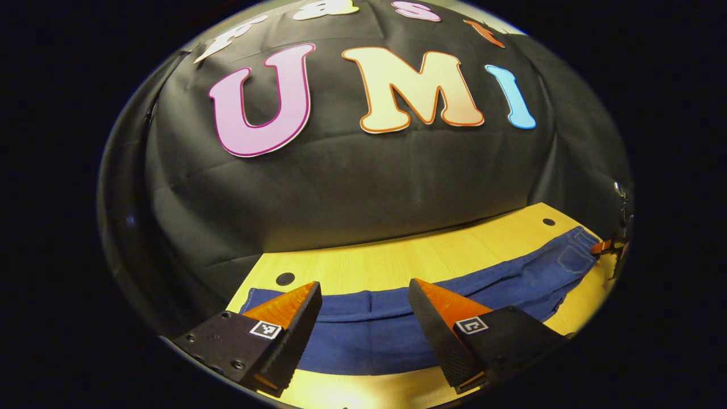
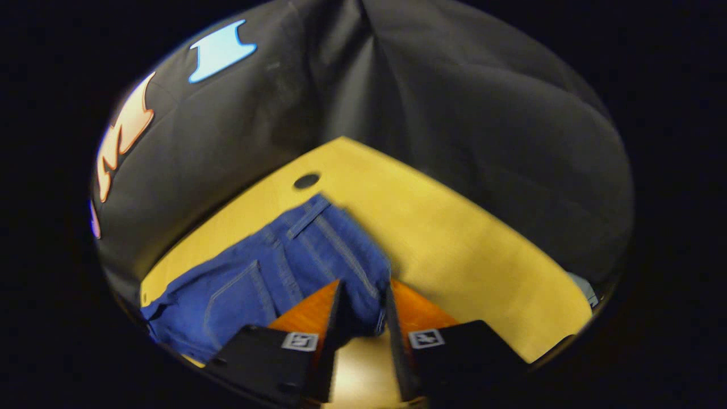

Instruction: Grasp the waist and the cuffs of the jeans and fold them to make the two legs overlap; first hold the waist and fold one-third of the jeans toward the cuffs, then hold the cuffs and fold the remaining one-third in the same direction to finish folding.

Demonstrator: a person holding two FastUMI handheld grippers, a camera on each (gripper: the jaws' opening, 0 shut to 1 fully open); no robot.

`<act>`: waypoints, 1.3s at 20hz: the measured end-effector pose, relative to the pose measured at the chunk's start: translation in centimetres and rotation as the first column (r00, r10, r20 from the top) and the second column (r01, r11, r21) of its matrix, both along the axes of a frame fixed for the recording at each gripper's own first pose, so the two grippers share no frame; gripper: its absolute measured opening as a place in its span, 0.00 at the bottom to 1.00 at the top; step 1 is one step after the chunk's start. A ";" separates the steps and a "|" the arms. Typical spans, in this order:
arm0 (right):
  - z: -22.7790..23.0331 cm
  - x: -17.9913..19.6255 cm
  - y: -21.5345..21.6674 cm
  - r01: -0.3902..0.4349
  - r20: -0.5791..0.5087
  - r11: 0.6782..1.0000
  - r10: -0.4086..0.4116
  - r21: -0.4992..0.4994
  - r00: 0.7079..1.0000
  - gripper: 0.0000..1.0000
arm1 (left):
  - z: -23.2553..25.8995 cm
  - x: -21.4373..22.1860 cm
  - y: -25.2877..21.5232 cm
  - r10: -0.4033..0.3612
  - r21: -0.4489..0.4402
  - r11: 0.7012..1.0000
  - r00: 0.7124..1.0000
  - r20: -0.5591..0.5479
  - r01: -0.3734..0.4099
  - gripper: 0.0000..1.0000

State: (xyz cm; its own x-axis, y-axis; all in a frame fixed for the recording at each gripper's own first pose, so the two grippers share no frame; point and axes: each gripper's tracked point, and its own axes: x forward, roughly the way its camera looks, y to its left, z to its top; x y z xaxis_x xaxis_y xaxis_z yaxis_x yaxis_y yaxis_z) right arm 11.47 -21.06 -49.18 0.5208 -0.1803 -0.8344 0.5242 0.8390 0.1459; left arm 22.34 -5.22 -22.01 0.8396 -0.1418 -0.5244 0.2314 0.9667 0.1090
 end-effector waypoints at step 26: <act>43.0 -11.5 17.6 -0.337 0.479 0.913 0.408 -0.230 0.777 0.05 | -1.4 -1.7 11.4 -0.031 -0.143 0.989 0.999 -0.042 0.025 0.95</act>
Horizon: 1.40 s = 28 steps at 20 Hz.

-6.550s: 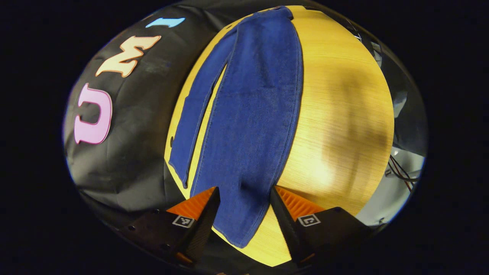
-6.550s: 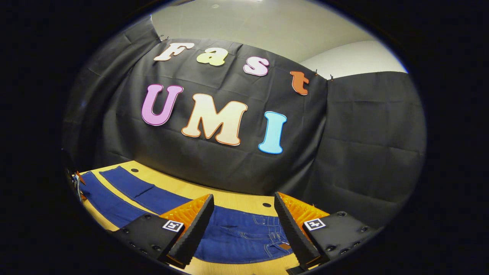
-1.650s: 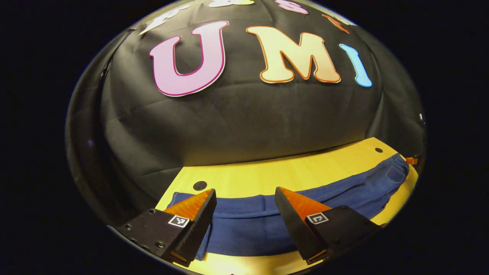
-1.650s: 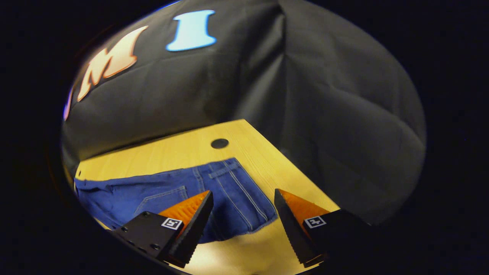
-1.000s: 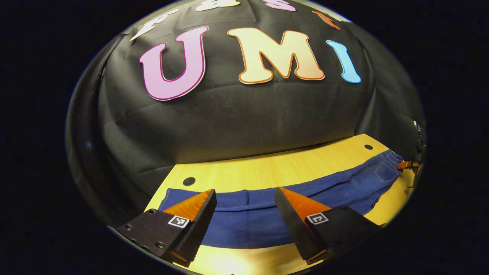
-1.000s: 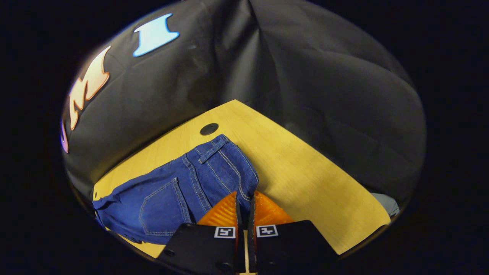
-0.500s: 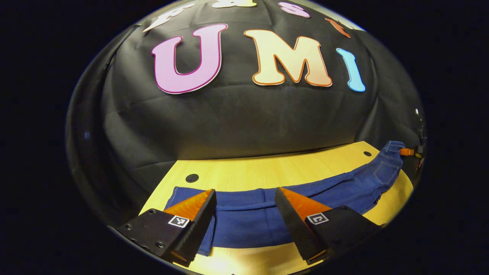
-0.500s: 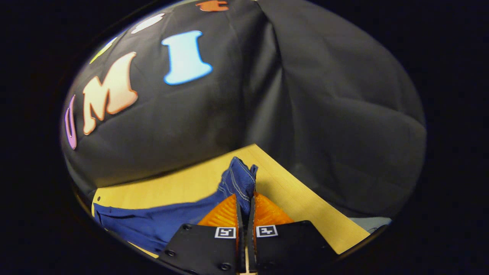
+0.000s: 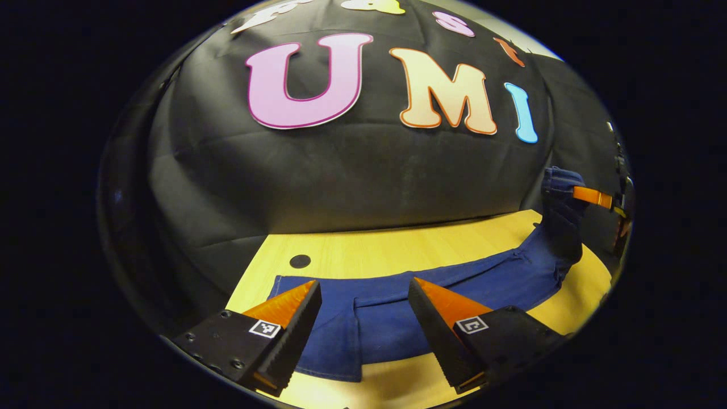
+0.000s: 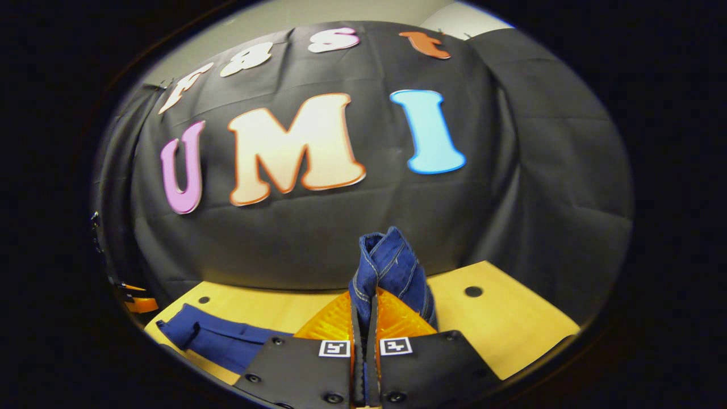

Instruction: Grasp the waist and the cuffs of the jeans and fold them to make the two legs overlap; first hold the waist and fold one-third of the jeans toward the cuffs, then hold the cuffs and fold the remaining one-third in the same direction to finish folding.

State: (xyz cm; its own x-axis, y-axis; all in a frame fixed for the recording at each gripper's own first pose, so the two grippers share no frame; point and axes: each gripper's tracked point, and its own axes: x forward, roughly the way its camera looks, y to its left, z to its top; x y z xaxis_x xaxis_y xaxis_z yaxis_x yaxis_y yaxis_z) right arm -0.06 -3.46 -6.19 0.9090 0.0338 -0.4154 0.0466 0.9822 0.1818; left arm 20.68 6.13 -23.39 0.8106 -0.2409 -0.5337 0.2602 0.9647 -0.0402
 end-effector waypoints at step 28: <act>-5.2 -6.2 -7.6 -0.155 -0.198 0.987 0.161 0.046 0.967 0.98 | -16.4 -1.6 11.1 -0.153 0.110 0.972 0.909 -0.388 0.210 0.97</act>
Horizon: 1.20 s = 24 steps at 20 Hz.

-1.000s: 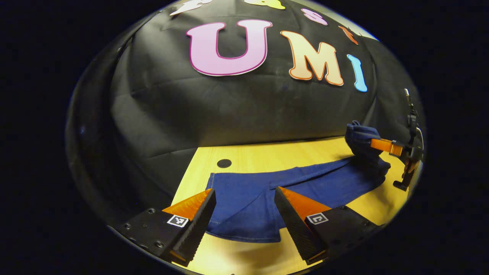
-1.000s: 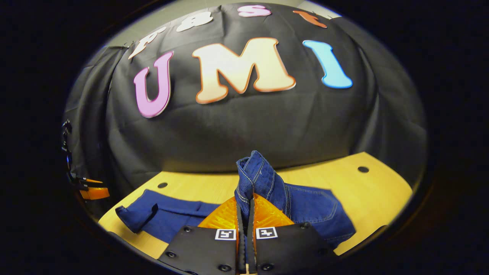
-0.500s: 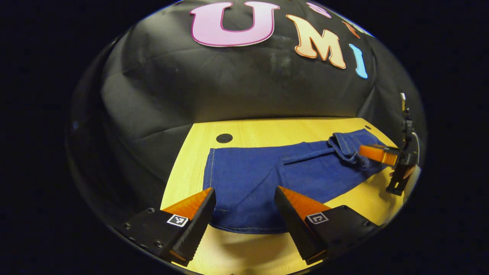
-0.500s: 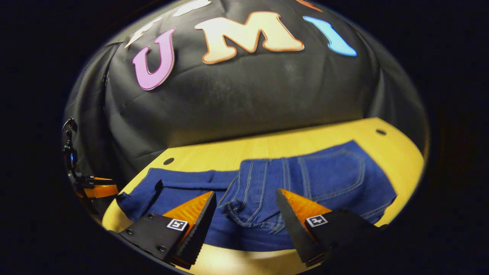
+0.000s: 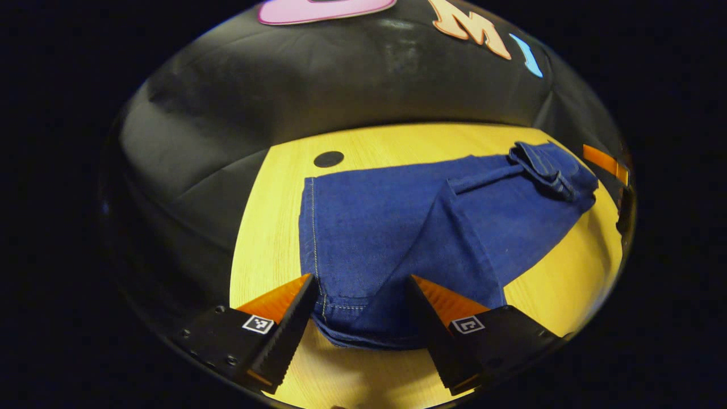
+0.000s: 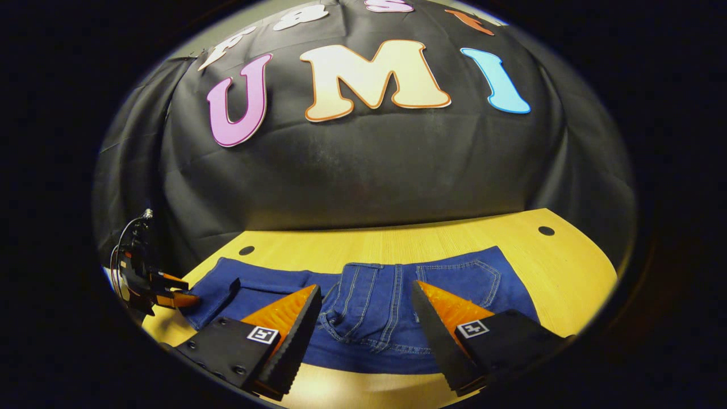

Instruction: Grasp the waist and the cuffs of the jeans and fold them to make the two legs overlap; first hold the waist and fold one-third of the jeans toward the cuffs, then hold the cuffs and fold the remaining one-third in the same direction to finish folding.

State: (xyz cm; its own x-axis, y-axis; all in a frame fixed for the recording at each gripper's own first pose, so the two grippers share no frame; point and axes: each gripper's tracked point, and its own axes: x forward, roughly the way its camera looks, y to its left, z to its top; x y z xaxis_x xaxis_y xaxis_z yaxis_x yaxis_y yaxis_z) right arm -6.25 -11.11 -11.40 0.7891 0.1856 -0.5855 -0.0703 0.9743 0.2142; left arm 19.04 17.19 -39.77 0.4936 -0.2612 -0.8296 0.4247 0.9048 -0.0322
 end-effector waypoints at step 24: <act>1.5 -0.8 -4.3 -0.017 0.008 1.000 0.017 -0.021 1.000 0.98 | 9.4 2.3 -6.4 0.141 -0.342 0.932 0.989 0.040 -0.119 0.00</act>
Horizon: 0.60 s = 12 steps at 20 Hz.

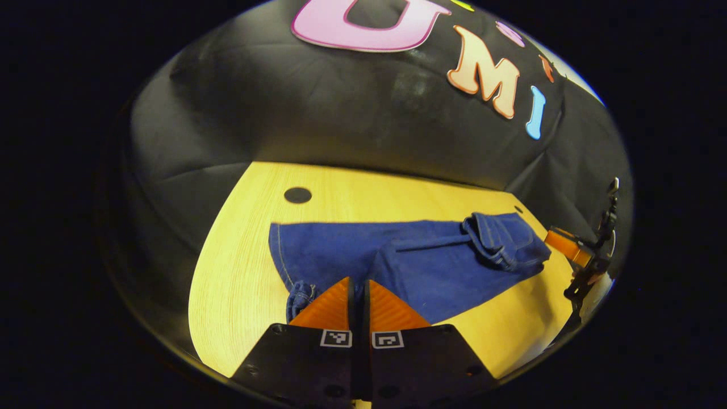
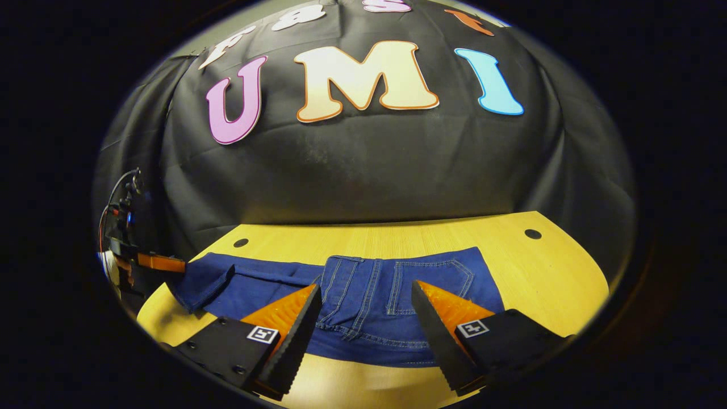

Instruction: Grasp the waist and the cuffs of the jeans and fold them to make the two legs overlap; first hold the waist and fold one-third of the jeans toward the cuffs, then hold the cuffs and fold the remaining one-third in the same direction to finish folding.

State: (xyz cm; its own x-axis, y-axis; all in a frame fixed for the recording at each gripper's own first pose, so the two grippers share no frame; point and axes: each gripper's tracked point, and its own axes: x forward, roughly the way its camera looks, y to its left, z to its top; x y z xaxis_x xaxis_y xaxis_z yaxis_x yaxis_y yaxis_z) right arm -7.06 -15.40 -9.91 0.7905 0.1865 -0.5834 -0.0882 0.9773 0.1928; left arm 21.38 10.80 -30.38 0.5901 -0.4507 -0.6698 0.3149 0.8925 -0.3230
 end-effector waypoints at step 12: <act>2.2 0.0 -5.1 0.008 0.026 1.000 -0.008 0.009 1.000 0.98 | 9.3 4.9 -10.7 -0.069 -0.101 0.991 0.984 0.165 0.087 0.00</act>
State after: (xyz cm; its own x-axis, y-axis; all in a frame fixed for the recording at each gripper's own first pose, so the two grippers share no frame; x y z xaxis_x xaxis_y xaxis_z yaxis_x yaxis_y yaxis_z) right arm -7.04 -20.50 -7.68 0.8069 0.1852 -0.5609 -0.0854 0.9762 0.1994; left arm 26.24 0.12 -21.12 0.6467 -0.5637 -0.5138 0.4378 0.8260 -0.3551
